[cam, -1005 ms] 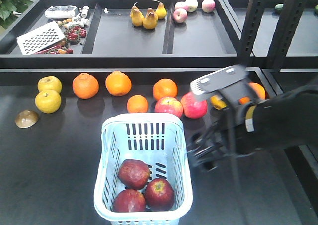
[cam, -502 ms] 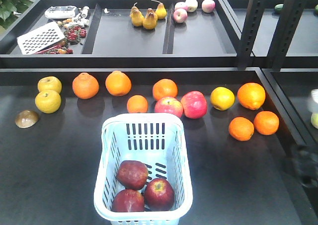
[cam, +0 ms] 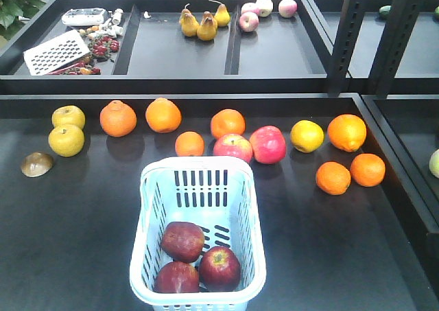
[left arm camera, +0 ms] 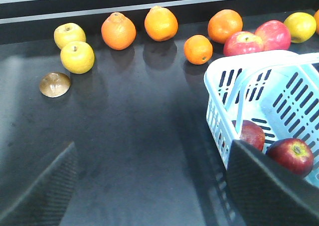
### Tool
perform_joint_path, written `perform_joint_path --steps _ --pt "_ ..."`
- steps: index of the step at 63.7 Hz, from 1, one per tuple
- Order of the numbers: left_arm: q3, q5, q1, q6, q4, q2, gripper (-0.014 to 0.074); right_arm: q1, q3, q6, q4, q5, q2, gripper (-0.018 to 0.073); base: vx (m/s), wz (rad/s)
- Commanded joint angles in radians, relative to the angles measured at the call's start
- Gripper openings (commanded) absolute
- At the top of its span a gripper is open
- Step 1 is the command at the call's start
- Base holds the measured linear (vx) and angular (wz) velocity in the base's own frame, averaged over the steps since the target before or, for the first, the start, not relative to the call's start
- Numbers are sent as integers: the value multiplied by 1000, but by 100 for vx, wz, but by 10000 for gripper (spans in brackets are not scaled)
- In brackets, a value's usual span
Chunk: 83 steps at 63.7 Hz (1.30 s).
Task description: Pick three apples into basket with both arms
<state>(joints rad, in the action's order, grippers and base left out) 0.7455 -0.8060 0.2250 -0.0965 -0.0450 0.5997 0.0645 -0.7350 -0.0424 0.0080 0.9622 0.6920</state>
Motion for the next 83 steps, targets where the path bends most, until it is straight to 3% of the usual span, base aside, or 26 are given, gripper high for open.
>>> perform_joint_path --steps 1,11,18,24,33,36,83 --pt "24 63 -2 -9 -2 1 590 -7 -24 -11 -8 -53 -1 580 0 0" --pt "24 63 -2 -9 -2 1 583 -7 -24 -11 -8 -57 -1 553 0 0" --pt "24 62 -2 -9 -2 1 501 -7 -24 -11 -8 -57 -1 449 0 0" --pt "24 62 -2 -9 -2 1 352 -7 -24 -11 -8 -57 -1 313 0 0" --pt "24 62 -2 -9 -2 1 54 -7 -24 -10 -8 -57 -1 27 0 0" --pt "24 62 -2 -8 -2 1 -10 -7 -24 -10 -8 -58 -1 -15 0 0" --pt "24 63 -2 -8 -2 1 -8 -7 -24 -10 -8 -52 -1 -8 0 0"
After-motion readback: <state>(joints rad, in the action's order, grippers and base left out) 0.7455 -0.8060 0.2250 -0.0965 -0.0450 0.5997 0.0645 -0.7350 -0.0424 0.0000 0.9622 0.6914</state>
